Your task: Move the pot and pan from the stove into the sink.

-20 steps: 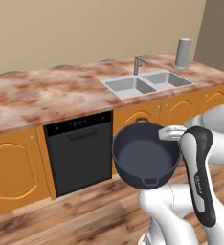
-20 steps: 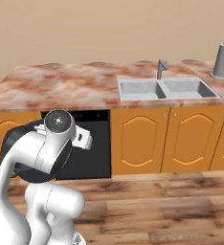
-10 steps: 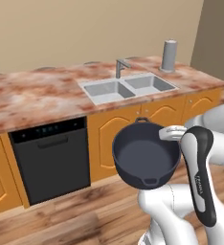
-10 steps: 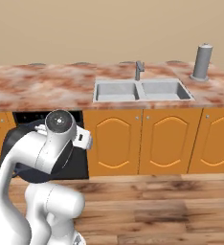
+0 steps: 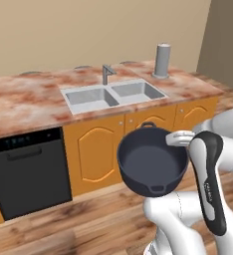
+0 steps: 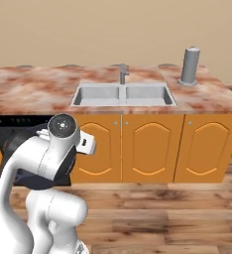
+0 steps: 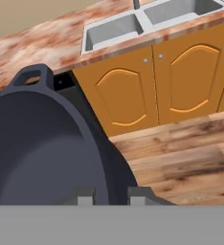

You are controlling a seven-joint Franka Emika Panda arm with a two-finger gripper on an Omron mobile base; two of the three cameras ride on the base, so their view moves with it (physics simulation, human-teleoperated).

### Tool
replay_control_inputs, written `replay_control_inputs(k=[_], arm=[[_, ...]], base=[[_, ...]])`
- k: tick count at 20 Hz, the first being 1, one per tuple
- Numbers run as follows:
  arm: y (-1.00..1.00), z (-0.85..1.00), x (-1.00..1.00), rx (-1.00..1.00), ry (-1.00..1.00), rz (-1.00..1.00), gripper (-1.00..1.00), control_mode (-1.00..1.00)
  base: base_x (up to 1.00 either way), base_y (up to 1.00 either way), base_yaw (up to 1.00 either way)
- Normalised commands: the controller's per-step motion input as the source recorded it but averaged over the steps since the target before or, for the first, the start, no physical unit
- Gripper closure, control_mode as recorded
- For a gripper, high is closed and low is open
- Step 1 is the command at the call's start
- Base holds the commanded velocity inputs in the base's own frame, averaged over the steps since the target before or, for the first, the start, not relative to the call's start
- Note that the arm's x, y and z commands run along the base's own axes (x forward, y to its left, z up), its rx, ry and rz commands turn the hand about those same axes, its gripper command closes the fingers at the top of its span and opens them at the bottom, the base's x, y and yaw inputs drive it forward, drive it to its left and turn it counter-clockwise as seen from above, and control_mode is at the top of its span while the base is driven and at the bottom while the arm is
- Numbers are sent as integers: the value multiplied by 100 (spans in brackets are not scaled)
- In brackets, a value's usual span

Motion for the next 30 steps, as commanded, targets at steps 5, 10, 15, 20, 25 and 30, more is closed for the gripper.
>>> replay_control_inputs(k=[5, 10, 15, 20, 25, 30], arm=[[0, 0, 0, 0, 0, 0, 100, 100], [0, 0, 0, 0, 0, 0, 100, 100], [0, 0, 0, 0, 0, 0, 100, 100], [0, 0, 0, 0, 0, 0, 100, 100], [0, 0, 0, 0, 0, 0, 100, 100], [0, 0, 0, 0, 0, 0, 100, 100]], base=[[1, -6, 1], [50, 3, 0], [64, 1, 0], [70, 0, 0], [70, 0, 0], [58, 0, 0]])
